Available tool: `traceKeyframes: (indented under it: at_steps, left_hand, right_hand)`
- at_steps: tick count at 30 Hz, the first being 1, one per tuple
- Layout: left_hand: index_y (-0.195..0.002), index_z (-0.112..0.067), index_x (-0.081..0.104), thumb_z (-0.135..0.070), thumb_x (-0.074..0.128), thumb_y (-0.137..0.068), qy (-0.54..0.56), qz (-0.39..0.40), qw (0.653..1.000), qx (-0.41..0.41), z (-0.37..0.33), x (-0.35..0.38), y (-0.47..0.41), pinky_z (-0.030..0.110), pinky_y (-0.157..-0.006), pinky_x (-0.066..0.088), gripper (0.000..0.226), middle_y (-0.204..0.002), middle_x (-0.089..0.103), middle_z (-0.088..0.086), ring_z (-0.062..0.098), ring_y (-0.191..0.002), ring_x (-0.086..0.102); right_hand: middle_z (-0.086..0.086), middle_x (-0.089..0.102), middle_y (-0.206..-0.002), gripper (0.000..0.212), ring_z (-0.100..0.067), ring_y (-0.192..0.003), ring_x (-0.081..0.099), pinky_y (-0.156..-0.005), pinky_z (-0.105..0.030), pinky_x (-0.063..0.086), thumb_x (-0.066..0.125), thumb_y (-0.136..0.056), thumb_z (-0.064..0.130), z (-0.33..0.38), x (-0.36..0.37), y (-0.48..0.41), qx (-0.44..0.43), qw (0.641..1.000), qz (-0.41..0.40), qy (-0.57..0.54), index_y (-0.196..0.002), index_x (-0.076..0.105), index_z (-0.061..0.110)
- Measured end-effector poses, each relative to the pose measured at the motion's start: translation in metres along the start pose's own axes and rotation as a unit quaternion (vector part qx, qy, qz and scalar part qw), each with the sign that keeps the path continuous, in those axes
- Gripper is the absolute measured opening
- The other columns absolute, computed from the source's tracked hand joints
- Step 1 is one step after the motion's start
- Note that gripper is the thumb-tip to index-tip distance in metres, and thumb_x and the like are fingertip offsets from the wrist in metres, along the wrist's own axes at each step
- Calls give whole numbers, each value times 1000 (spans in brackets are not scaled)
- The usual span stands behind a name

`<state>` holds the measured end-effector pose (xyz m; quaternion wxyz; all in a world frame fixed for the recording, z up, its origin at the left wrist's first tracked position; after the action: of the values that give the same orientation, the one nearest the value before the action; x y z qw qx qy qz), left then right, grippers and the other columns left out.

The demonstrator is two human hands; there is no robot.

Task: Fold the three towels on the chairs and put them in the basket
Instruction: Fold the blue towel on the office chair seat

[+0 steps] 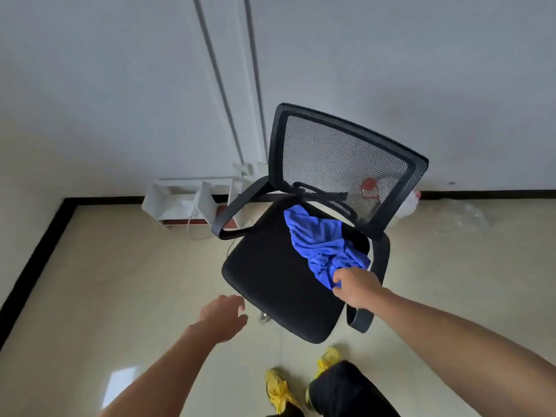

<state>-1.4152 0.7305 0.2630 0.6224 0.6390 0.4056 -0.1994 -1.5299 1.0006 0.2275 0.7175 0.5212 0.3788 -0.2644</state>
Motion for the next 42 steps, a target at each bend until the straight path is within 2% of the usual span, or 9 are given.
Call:
traceKeyframes:
  at_steps: [10,15,20,25,27,30,34,38,42]
  left_hand:
    - [-111,-20,63,-34,53,-89,61,73,993,69,-56,-4,-133,31,-79,52,28,-100,68,0,19,-93,62]
    - [-112,-21,63,-34,54,-88,38,104,990,86,-57,14,-199,32,-80,52,29,-94,69,-2,17,-88,64]
    - [-132,-24,48,-29,49,-93,-7,54,978,202,-84,37,-282,34,-85,49,39,-125,51,-2,18,-108,56]
    - [-144,-27,33,-24,49,-94,-15,3,946,325,-127,49,-356,38,-89,49,52,-148,34,-6,21,-131,38]
    - [-147,-32,26,-28,52,-93,-8,33,949,313,-131,58,-383,42,-89,49,60,-145,39,-3,25,-129,42]
    - [-128,-35,46,-30,48,-93,-68,63,950,298,-120,72,-412,38,-78,49,35,-121,60,3,29,-105,58]
    - [-100,-23,56,-19,41,-92,-76,23,961,264,-93,49,-424,31,-63,38,17,-91,65,6,27,-77,55]
    - [-104,-13,54,-19,48,-92,-99,-13,974,201,-47,27,-433,35,-65,40,15,-96,65,16,39,-90,61]
    - [-103,-6,55,-18,51,-90,-84,-11,993,87,14,28,-446,38,-69,38,18,-103,63,23,43,-96,59]
  right_hand:
    - [-2,62,-98,19,-25,-97,62,-70,-29,39,49,-94,28,-46,28,-81,104,989,41,-101,-101,60,13]
    - [-3,64,-118,31,-25,-106,59,-77,-32,43,49,-95,28,-70,56,-124,173,968,35,-178,-121,57,16]
    - [-9,48,-142,55,-28,-127,48,-98,-37,42,54,-93,26,-120,85,-172,301,928,-32,-218,-145,37,18]
    - [-8,37,-150,71,-29,-135,39,-104,-42,40,61,-90,32,-137,122,-209,340,910,-77,-223,-151,25,20]
    - [-11,53,-135,58,-33,-125,49,-98,-41,42,59,-91,34,-137,138,-209,377,888,-90,-249,-144,39,20]
    - [-14,68,-97,20,-35,-96,63,-76,-37,44,53,-94,29,-119,165,-208,419,823,-157,-352,-96,66,13]
    - [-13,66,-80,21,-29,-77,61,-66,-37,41,54,-94,16,-70,189,-183,419,773,-178,-441,-77,65,12]
    - [2,53,-55,37,-21,-56,56,-56,-39,42,57,-94,20,-11,230,-153,407,773,-65,-482,-58,47,24]
    - [2,64,-65,31,-27,-73,66,-68,-42,52,59,-91,27,13,258,-128,400,785,43,-471,-61,52,27]
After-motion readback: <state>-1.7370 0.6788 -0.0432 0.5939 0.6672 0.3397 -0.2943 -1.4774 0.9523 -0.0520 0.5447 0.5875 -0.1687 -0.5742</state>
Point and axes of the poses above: each hand's wrist, its own y-axis away from the middle knuckle, its own x-axis out of the palm, z = x × y, the point moved 8 cm from there along -y, towards the middle knuckle
